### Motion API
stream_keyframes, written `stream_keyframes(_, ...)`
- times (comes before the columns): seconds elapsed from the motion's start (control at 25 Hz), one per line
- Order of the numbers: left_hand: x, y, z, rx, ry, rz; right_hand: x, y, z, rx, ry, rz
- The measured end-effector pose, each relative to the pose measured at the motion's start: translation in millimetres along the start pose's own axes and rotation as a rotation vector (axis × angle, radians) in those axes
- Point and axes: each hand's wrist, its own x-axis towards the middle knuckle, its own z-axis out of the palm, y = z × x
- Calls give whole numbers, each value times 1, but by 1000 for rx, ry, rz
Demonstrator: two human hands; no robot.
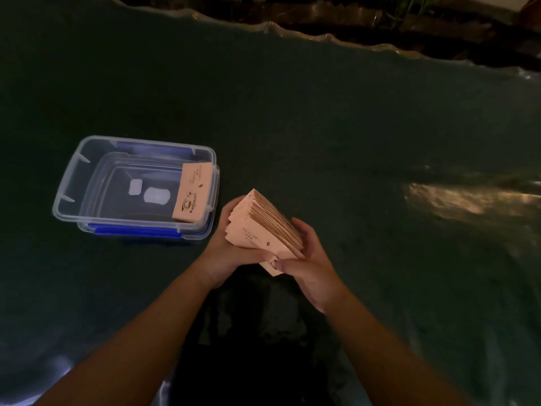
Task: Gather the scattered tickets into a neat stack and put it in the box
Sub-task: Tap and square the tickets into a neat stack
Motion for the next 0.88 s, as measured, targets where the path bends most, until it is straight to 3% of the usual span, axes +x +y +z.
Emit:
stream_keyframes(0.2,1,-3,-25,336,-44,12,1,-7,-20,-160,-1,-50)
stream_keyframes(0.36,7,-13,-21,632,18,37,2,-9,-23,-418,6,-71)
stream_keyframes(0.56,8,-31,-14,702,88,40,4,7,-22,-559,22,-67)
stream_keyframes(0.88,13,-31,-9,891,68,58,10,17,-17,-955,27,-188)
